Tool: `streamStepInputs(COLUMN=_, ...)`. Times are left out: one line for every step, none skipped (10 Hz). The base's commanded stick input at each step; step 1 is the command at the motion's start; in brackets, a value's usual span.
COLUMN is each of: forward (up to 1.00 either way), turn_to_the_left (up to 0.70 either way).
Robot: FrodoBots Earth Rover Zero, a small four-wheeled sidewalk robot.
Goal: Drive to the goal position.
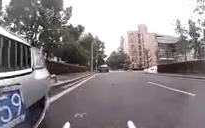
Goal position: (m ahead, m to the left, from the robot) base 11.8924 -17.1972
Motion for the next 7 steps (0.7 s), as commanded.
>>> streamStepInputs(forward=0.45, turn_to_the_left=0.0)
streamStepInputs(forward=0.45, turn_to_the_left=0.0)
streamStepInputs(forward=0.45, turn_to_the_left=0.0)
streamStepInputs(forward=0.45, turn_to_the_left=0.0)
streamStepInputs(forward=0.45, turn_to_the_left=0.0)
streamStepInputs(forward=0.45, turn_to_the_left=0.0)
streamStepInputs(forward=0.45, turn_to_the_left=0.0)
